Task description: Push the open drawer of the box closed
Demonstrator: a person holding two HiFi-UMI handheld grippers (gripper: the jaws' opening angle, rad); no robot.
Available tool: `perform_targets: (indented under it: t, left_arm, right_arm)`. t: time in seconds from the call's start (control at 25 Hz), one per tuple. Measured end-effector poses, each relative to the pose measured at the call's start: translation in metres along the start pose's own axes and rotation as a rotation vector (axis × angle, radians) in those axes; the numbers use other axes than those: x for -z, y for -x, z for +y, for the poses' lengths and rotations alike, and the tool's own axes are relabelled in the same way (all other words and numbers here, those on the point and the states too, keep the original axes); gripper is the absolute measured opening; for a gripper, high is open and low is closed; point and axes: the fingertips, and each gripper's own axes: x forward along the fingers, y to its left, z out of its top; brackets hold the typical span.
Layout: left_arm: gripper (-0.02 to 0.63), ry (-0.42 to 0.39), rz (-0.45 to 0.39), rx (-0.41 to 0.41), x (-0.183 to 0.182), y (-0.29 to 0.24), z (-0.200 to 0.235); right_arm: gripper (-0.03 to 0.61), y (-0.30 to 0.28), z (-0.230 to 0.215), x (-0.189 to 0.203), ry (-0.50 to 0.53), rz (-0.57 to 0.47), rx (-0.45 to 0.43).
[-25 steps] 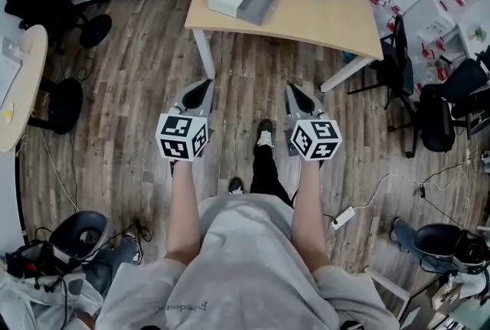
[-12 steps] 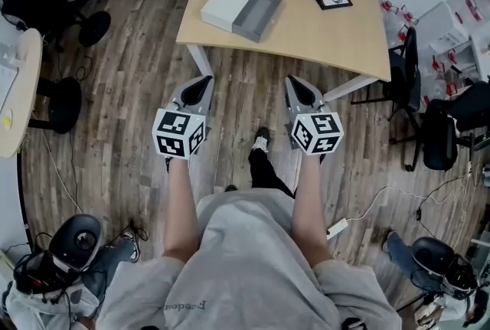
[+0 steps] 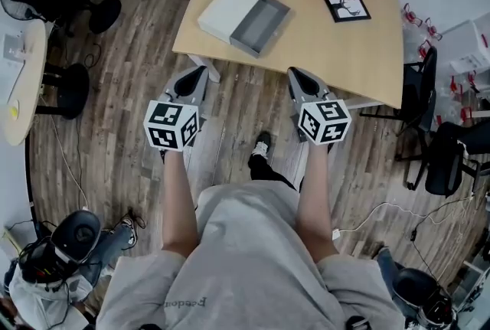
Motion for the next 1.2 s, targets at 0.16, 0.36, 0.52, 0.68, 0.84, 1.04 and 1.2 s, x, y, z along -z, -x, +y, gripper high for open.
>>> perform_targets:
  t: [0.16,0.36,0.52,0.68,0.84,1.04,1.2]
  left_arm:
    - [0.052,0.005,0.034,-0.008,-0.003,-0.029,-0.008]
    - [0.052,0.037,0.039,-0.006,-0.005,-0.049,-0.013]
    - [0.052,0.061,0.050,0.009,0.002,-0.059,-0.014]
    - [0.052,0.049,0.061,0.018,0.002,-0.069,-0.008]
    - [0.052,0.037,0.082,0.027,0.007,-0.080,0.004]
    - [0.052,0.035,0.084,0.031,0.008,-0.101,0.026]
    - [0.052,0.017,0.087,0.060,0.003,-0.128,0.043]
  right_arm:
    - [-0.002,-0.007,-0.032,0.001,0.015,0.048,-0.041]
    - [-0.002,-0.015,-0.072,0.011,0.053,0.099,-0.082]
    - [-0.002,-0.018,-0.097,0.025,0.086,0.148,-0.085]
    - [-0.002,-0.023,-0.116,0.027,0.116,0.179,-0.087]
    - [-0.002,-0.029,-0.126,0.027,0.143,0.199,-0.079]
    - [-0.002,-0.045,-0.130,0.044,0.160,0.255,-0.084]
    - [-0.002,-0.063,-0.136,0.057,0.144,0.281,-0.076]
